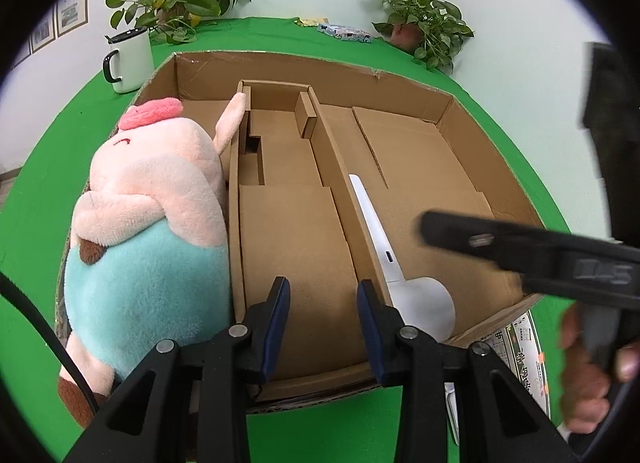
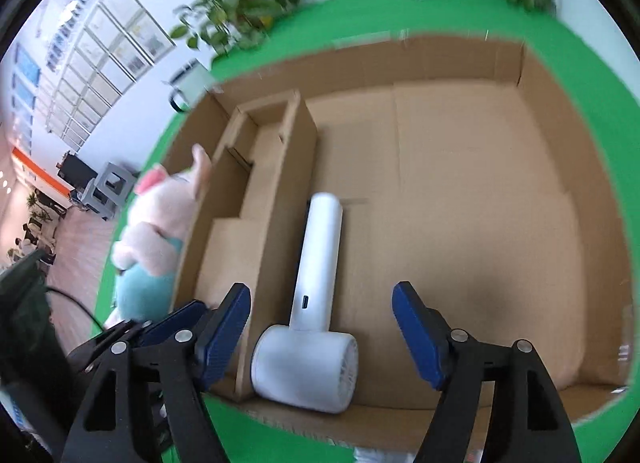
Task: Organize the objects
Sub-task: 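Lower the hair dryer into the box beside the tray and open both grippers, then move both tools back to the white phone stand on the table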
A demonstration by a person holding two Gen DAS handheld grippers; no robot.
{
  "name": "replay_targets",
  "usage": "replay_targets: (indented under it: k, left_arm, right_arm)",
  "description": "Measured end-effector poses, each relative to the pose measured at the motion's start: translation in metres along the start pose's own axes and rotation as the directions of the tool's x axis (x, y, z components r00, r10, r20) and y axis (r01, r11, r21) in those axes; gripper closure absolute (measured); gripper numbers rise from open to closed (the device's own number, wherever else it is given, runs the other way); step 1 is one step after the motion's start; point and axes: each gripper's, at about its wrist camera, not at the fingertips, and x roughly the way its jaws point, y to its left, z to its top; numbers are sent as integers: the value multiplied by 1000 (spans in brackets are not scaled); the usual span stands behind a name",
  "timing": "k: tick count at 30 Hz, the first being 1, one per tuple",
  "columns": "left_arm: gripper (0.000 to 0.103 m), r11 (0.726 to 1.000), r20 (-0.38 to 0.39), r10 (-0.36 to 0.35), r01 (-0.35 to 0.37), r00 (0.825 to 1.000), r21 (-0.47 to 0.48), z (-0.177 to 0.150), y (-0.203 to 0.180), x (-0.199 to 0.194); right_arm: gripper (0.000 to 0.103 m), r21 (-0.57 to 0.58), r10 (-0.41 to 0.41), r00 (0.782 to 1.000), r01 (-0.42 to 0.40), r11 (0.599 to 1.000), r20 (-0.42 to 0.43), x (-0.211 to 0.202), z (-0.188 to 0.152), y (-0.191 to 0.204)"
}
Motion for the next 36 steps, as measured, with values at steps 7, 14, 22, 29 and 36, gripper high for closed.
replay_targets:
  k: [7, 14, 22, 29, 36]
  left_arm:
    - [68, 996, 157, 66, -76, 985, 53, -5, -9, -37]
    - [11, 966, 560, 150, -243, 815, 94, -56, -49, -120]
    - [11, 974, 537, 164, -223, 828, 47, -85, -63, -126]
    - [11, 980, 503, 165, -197, 849, 11, -97, -62, -127]
    - [11, 979, 475, 168, -203, 864, 22, -101, -62, -127]
  right_arm:
    - [4, -140, -167, 931, 222, 965, 324, -91, -56, 8]
    - [1, -150, -199, 824, 323, 935, 530, -133, -135, 17]
    - [1, -129, -188, 838, 291, 948, 512, -141, -164, 11]
    - [1, -138, -197, 848, 299, 944, 491, -136, -177, 10]
    - [1, -143, -191, 857, 291, 946, 479, -139, -186, 9]
